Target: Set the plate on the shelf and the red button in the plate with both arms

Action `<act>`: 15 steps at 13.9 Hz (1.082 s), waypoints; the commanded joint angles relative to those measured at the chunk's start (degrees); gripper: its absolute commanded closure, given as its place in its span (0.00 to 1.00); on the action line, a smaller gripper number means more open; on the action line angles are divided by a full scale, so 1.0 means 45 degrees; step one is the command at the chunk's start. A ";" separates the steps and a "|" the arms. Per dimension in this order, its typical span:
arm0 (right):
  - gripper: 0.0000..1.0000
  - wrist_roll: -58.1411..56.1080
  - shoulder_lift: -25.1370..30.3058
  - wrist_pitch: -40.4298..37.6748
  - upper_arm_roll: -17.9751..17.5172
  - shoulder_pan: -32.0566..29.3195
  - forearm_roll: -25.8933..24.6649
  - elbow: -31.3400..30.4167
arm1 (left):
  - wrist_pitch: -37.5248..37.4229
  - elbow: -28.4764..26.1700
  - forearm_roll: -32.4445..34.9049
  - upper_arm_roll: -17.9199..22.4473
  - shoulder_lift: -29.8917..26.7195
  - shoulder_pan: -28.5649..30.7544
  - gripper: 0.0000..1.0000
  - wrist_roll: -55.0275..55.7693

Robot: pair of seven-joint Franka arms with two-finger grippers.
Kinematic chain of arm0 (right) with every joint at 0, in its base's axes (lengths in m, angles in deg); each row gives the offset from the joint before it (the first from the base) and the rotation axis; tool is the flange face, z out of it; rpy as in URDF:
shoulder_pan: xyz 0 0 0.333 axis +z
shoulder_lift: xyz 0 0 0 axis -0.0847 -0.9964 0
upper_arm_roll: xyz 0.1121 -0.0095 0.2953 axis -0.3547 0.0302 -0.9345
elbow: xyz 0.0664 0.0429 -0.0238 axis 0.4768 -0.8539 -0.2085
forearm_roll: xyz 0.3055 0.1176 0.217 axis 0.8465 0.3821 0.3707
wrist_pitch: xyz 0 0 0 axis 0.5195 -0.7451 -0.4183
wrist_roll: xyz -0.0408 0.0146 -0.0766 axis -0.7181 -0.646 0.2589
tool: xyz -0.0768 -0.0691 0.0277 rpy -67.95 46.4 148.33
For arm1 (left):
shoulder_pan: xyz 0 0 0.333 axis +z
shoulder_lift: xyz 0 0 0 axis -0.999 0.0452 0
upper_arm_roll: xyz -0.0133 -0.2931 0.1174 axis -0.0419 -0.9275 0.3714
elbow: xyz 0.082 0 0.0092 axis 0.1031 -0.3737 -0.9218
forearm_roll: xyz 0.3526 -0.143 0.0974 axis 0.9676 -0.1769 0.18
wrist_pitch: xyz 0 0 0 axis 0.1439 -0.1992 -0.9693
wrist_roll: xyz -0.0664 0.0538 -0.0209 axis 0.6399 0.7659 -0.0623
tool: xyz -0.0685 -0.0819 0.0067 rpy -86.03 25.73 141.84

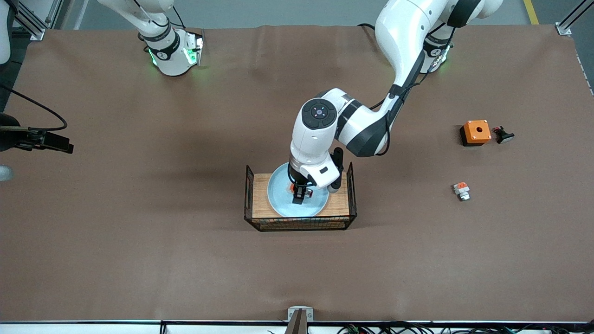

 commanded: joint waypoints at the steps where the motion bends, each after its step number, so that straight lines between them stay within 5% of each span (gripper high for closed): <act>1: 0.00 -0.0194 0.0301 -0.0091 -0.0162 -0.0455 0.0261 -0.0120 | -0.0248 -0.0036 0.0296 0.0147 -0.1051 -0.0017 0.00 0.0030; 8: 0.00 -0.0019 0.1140 -0.1011 -0.0240 -0.0358 0.0397 -0.0256 | -0.4695 -0.0290 0.0101 0.0069 -0.3767 0.1250 0.00 -0.3361; 15: 0.00 -0.0058 0.1765 -0.0679 -0.0143 -0.0458 0.0926 -0.0704 | -0.8836 -0.0446 -0.0309 0.0030 -0.5839 0.3924 0.00 -1.0583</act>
